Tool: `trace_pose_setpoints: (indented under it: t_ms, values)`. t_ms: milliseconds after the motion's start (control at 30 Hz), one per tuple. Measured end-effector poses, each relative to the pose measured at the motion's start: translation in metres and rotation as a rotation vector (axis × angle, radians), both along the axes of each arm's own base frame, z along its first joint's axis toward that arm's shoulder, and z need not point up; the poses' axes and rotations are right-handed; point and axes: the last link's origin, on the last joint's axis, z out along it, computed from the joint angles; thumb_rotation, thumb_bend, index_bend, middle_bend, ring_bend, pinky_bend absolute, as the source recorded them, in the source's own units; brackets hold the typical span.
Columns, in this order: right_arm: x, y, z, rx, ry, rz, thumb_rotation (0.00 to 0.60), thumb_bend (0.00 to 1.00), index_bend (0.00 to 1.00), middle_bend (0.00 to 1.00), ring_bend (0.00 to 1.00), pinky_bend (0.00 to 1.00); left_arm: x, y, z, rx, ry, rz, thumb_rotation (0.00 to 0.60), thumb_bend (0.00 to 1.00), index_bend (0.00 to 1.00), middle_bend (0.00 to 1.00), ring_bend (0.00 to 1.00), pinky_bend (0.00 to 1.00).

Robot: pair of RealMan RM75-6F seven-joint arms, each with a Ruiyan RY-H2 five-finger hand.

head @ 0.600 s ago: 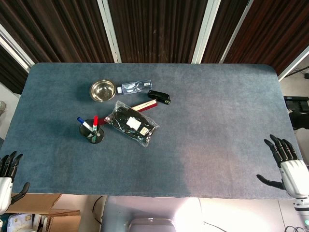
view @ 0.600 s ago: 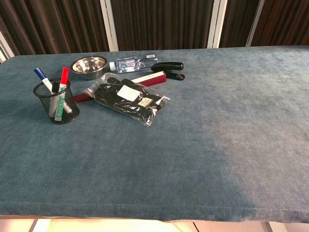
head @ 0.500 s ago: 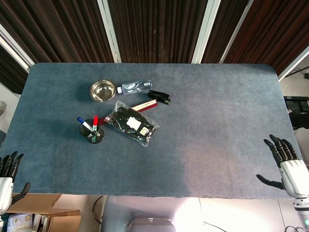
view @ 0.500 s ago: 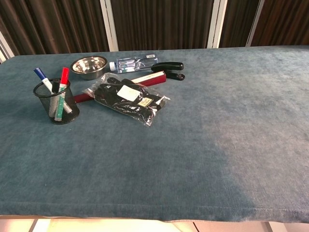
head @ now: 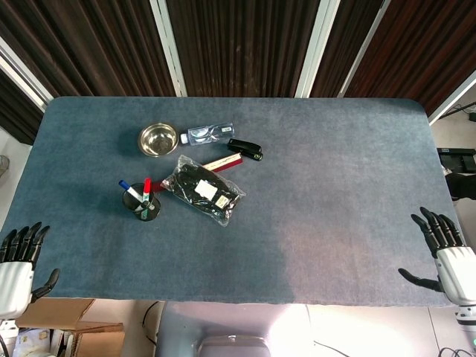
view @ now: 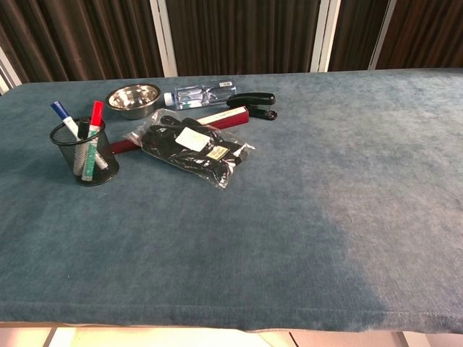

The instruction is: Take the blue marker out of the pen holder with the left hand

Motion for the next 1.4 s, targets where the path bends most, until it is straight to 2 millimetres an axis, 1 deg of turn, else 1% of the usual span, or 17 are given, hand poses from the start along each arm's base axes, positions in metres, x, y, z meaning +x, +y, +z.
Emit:
trace_pose_setpoints:
  t_ms: [67, 167, 233, 300, 500, 700, 800, 933, 1067, 1233, 1400]
  values:
    - [0.001, 0.000, -0.001, 0.005, 0.002, 0.007, 0.600, 0.15, 0.00, 0.02, 0.00, 0.00, 0.004, 0.006, -0.002, -0.013, 0.002, -0.016, 0.600, 0.32, 0.03, 0.11, 0.10, 0.04]
    - [0.003, -0.001, 0.002, -0.003, 0.004, 0.025, 0.600, 0.15, 0.00, 0.02, 0.00, 0.00, 0.017, 0.028, -0.008, -0.047, 0.006, -0.068, 0.600, 0.36, 0.11, 0.18, 0.15, 0.08]
    - [0.006, -0.001, 0.003, -0.002, 0.007, 0.039, 0.600, 0.15, 0.00, 0.02, 0.00, 0.00, 0.029, 0.052, -0.012, -0.070, 0.015, -0.104, 0.600, 0.37, 0.15, 0.21, 0.17, 0.10]
    - [0.007, 0.000, 0.002, 0.004, 0.009, 0.043, 0.600, 0.15, 0.00, 0.02, 0.00, 0.00, 0.039, 0.077, -0.015, -0.095, 0.025, -0.113, 0.600, 0.38, 0.16, 0.21, 0.18, 0.11]
    - [0.008, 0.000, -0.001, 0.014, 0.010, 0.042, 0.600, 0.15, 0.00, 0.02, 0.00, 0.00, 0.055, 0.143, -0.024, -0.145, 0.002, -0.042, 0.600, 0.39, 0.22, 0.23, 0.21, 0.14]
    - [0.009, -0.002, -0.001, 0.021, 0.014, 0.043, 0.600, 0.15, 0.00, 0.02, 0.00, 0.00, 0.070, 0.200, -0.041, -0.195, -0.042, 0.045, 0.600, 0.38, 0.24, 0.25, 0.24, 0.17]
    - [0.009, -0.002, -0.001, 0.022, 0.017, 0.039, 0.600, 0.15, 0.00, 0.02, 0.00, 0.00, 0.074, 0.220, -0.050, -0.196, -0.016, 0.072, 0.600, 0.37, 0.27, 0.27, 0.27, 0.17]
    - [0.007, -0.002, -0.002, 0.024, 0.018, 0.028, 0.600, 0.15, 0.00, 0.02, 0.00, 0.00, 0.082, 0.233, -0.063, -0.211, -0.013, 0.100, 0.600, 0.36, 0.30, 0.30, 0.29, 0.18]
    - [0.005, -0.002, -0.003, 0.028, 0.017, 0.025, 0.600, 0.15, 0.00, 0.02, 0.00, 0.00, 0.087, 0.239, -0.074, -0.230, -0.010, 0.110, 0.600, 0.36, 0.34, 0.35, 0.33, 0.19]
    - [0.005, -0.003, -0.004, 0.032, 0.016, 0.024, 0.600, 0.15, 0.00, 0.02, 0.00, 0.00, 0.087, 0.238, -0.076, -0.215, 0.007, 0.110, 0.600, 0.36, 0.38, 0.40, 0.36, 0.21]
    - [0.005, -0.003, -0.005, 0.035, 0.016, 0.023, 0.600, 0.15, 0.00, 0.02, 0.00, 0.00, 0.083, 0.237, -0.075, -0.205, 0.009, 0.124, 0.600, 0.36, 0.40, 0.46, 0.41, 0.22]
